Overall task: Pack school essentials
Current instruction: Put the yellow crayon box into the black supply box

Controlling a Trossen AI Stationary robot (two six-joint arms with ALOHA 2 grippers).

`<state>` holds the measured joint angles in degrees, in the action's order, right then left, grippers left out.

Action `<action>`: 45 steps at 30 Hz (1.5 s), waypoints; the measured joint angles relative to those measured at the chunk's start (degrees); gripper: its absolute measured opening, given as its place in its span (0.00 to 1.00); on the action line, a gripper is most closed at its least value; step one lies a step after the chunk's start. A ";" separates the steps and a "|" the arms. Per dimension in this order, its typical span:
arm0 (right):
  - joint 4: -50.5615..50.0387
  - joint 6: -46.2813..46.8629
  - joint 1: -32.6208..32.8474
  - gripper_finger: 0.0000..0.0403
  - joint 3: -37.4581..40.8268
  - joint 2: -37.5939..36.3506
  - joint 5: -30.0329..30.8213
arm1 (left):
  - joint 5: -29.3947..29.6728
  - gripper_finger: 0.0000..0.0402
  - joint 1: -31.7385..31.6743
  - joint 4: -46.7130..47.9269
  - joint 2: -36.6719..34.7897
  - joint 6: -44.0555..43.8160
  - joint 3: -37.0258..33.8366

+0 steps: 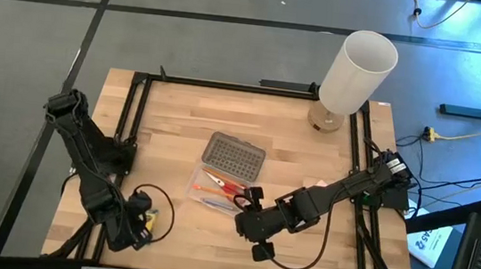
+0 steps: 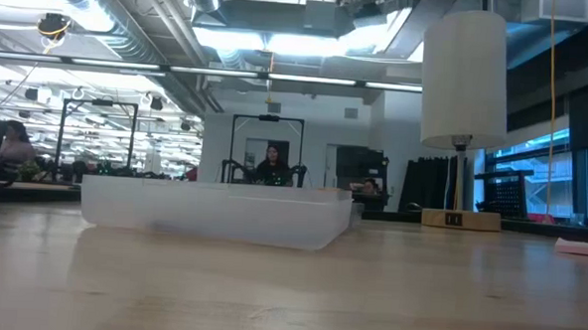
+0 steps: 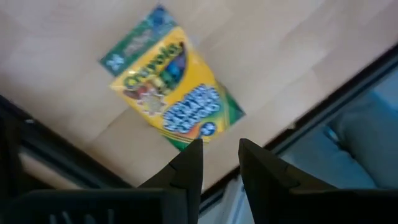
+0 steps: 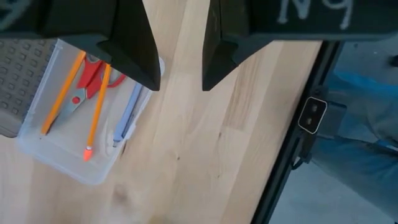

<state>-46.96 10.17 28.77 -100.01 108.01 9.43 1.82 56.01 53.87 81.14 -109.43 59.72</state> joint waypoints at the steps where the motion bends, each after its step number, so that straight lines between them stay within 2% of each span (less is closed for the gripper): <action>1: 0.00 -0.06 0.00 0.30 0.02 0.00 -0.02 | 0.12 0.24 0.04 -0.79 0.00 0.01 0.00; 7: 0.00 -0.04 0.02 0.30 0.02 0.00 -0.02 | 0.97 0.24 0.04 -3.14 0.00 0.47 0.00; 11: 0.00 -0.07 0.02 0.30 0.02 0.00 -0.02 | 3.59 0.24 0.04 -3.13 0.00 0.44 0.00; 22: 0.02 0.00 0.02 0.30 0.04 0.00 -0.02 | 3.63 0.26 -0.24 -3.40 0.00 -2.58 0.00; 27: 0.02 0.00 0.02 0.30 0.04 0.00 -0.02 | 3.37 0.43 -0.09 -3.91 0.32 -7.25 0.02; 37: 0.04 -0.03 0.02 0.30 0.04 0.00 -0.02 | 1.79 0.96 0.61 -2.37 2.86 -15.63 0.02; 45: 0.04 0.00 0.01 0.30 0.04 0.00 -0.02 | 3.01 0.99 0.59 -1.91 5.51 -19.75 0.02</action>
<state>-46.92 10.17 28.79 -99.96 108.01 9.41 4.83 56.60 51.96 86.66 -129.18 59.75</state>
